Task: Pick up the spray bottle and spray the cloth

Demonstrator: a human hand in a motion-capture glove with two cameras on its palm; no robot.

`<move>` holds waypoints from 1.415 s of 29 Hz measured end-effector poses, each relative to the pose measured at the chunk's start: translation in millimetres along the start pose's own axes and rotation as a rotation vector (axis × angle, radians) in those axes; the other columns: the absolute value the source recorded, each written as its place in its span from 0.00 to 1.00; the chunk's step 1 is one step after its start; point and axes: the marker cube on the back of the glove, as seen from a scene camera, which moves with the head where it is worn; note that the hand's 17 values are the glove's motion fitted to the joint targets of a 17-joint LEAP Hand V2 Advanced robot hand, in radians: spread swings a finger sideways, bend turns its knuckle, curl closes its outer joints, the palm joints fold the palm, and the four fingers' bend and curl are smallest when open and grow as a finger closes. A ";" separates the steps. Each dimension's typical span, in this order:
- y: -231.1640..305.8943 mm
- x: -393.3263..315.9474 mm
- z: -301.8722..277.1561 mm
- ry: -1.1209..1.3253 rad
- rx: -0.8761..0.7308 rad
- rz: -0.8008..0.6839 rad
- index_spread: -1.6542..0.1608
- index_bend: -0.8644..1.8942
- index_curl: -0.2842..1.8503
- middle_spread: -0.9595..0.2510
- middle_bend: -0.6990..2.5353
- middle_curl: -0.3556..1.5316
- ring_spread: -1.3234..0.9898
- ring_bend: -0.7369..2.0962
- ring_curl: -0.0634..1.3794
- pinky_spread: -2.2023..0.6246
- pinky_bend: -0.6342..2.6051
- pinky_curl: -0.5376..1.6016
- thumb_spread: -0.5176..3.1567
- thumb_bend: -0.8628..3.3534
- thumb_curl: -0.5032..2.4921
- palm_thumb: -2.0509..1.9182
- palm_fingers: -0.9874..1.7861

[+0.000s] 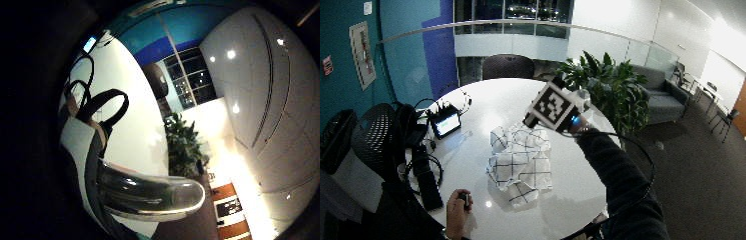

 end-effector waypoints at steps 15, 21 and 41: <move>28.3 -15.7 15.8 -0.034 -0.112 0.051 0.76 0.38 0.38 0.61 0.37 0.49 0.48 0.52 0.38 0.67 0.39 0.46 0.44 0.20 0.35 0.74 0.84; 2.8 7.5 -9.8 -0.121 -0.038 0.215 0.76 0.38 0.38 0.61 0.37 0.49 0.48 0.52 0.38 0.67 0.39 0.46 0.44 0.20 0.35 0.74 0.84; -52.3 -24.2 -95.6 -1.261 0.279 0.757 0.76 0.38 0.39 0.61 0.37 0.49 0.48 0.52 0.38 0.67 0.39 0.45 0.45 0.20 0.36 0.73 0.83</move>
